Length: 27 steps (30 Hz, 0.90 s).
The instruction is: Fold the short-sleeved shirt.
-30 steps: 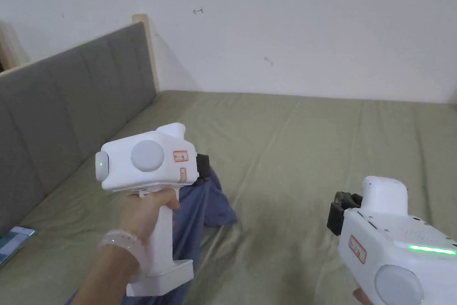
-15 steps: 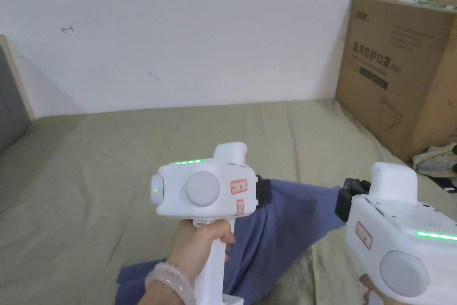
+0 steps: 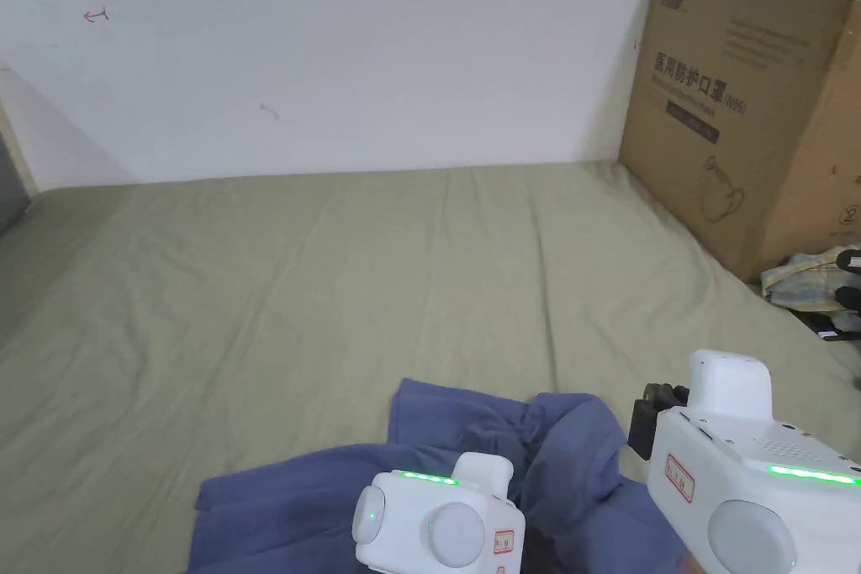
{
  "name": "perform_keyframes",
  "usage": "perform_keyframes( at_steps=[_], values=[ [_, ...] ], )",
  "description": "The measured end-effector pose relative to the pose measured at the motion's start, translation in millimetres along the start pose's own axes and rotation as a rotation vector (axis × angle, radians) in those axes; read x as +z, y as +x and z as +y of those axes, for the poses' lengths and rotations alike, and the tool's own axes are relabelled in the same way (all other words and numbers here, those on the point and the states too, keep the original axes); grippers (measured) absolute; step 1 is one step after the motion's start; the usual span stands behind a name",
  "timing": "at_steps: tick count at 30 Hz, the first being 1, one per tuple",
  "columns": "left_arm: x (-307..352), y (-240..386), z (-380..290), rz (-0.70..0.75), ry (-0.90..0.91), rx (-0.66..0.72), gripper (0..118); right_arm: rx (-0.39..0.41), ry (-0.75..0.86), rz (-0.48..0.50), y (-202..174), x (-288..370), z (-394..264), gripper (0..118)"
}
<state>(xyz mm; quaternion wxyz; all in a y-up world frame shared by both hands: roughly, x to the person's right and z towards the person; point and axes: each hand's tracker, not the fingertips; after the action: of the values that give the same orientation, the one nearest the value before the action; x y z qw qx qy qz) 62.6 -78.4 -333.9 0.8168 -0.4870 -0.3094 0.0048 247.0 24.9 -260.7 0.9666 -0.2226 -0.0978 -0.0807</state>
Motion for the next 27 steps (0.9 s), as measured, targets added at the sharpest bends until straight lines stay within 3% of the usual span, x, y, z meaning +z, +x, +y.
perform_keyframes(
  at_steps=[1, 2, 5, 8, 9, 11, 15, 22, 23, 24, 25, 26, 27],
  values=[
    [8, -1, 2, 0.004, 0.003, 0.011, 104, 0.000, -0.003, 0.009, -3, 0, 0, 1],
    [16, -4, 3, 0.003, 0.010, 0.012, 112, -0.001, -0.006, 0.017, -6, 0, -1, 1],
    [53, -18, 7, -0.016, 0.048, -0.007, 110, 0.014, -0.016, 0.036, -15, 0, -2, 1],
    [92, -42, 2, 0.065, 0.126, -0.012, 106, 0.052, -0.026, 0.057, -27, 0, -3, 1],
    [105, -53, 0, 0.083, 0.144, 0.011, 97, 0.059, -0.026, 0.068, -32, 1, -4, 1],
    [127, -76, -16, 0.122, 0.178, 0.076, 44, 0.062, -0.029, 0.089, -40, 0, -7, 1],
    [139, -121, -61, 0.215, 0.171, 0.183, 0, 0.066, -0.057, 0.120, -56, -9, -16, 1],
    [134, -165, -83, 0.245, 0.156, 0.270, 0, 0.111, -0.114, 0.159, -83, -32, -31, 1],
    [134, -174, -77, 0.255, 0.154, 0.283, 3, 0.121, -0.120, 0.158, -85, -36, -31, 1],
    [134, -183, -70, 0.268, 0.153, 0.306, 16, 0.133, -0.126, 0.158, -87, -39, -31, 1],
    [130, -190, -59, 0.274, 0.143, 0.303, 48, 0.143, -0.132, 0.157, -88, -43, -31, 1],
    [128, -200, -51, 0.276, 0.138, 0.300, 71, 0.148, -0.135, 0.154, -88, -47, -30, 1],
    [125, -207, -44, 0.292, 0.126, 0.287, 85, 0.151, -0.137, 0.151, -88, -50, -30, 1]
  ],
)
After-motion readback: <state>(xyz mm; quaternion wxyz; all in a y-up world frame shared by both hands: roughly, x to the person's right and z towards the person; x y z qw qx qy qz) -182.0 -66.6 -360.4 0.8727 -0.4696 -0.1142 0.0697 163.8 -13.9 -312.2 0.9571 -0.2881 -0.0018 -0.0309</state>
